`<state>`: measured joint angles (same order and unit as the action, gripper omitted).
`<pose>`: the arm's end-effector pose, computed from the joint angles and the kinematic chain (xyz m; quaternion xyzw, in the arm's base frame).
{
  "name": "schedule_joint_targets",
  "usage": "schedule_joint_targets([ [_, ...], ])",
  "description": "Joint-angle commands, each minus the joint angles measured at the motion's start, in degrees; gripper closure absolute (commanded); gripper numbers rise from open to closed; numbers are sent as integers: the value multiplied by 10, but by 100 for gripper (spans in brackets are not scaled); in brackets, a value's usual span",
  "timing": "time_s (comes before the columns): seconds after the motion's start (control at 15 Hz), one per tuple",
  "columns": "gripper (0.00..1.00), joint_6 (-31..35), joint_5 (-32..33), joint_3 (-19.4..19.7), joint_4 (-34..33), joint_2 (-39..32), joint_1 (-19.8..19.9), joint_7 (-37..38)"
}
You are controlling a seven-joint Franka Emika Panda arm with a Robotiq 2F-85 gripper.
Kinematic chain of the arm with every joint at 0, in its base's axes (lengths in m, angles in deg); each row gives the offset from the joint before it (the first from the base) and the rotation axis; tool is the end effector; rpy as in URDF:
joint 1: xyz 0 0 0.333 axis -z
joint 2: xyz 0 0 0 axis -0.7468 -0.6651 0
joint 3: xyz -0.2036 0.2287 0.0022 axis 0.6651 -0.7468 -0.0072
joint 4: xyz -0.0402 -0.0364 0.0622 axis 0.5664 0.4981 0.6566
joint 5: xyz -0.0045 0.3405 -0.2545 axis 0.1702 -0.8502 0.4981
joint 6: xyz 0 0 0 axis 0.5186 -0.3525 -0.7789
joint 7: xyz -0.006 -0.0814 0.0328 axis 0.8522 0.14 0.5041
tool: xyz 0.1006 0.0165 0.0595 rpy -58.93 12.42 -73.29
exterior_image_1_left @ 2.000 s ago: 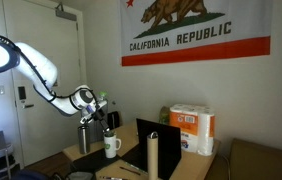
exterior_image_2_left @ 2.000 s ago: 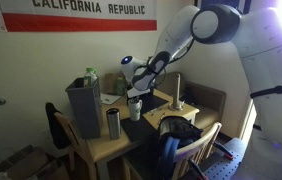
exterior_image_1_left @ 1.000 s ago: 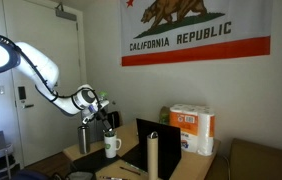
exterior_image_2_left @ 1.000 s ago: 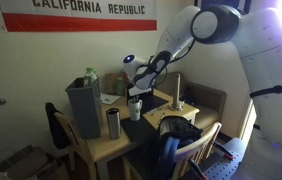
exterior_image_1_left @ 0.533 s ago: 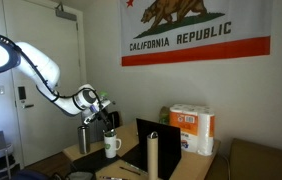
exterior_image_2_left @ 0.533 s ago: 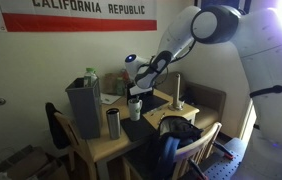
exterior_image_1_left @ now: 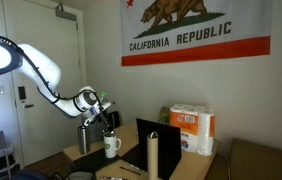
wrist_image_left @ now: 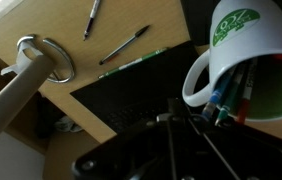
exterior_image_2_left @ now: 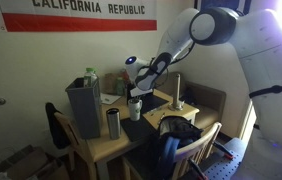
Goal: Take out a pencil from the white cup and put it on the table
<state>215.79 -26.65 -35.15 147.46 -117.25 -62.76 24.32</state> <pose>0.6734 0.1024 0.2391 0.9430 -0.2044 0.2049 0.1645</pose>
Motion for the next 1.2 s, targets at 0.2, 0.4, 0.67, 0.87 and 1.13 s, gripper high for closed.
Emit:
schedule_joint_targets([
  [0.2, 54, 7, 3, -2, -4, 7, 0, -7],
  [0.4, 32, 6, 3, -4, -1, 16, 0, -12],
  [0.67, 2, 3, -1, -9, 6, 27, 1, -23],
  [0.87, 0, -6, -7, -12, 16, 48, 4, -47],
  [1.13, 0, -5, -5, -13, 25, 73, 7, -65],
])
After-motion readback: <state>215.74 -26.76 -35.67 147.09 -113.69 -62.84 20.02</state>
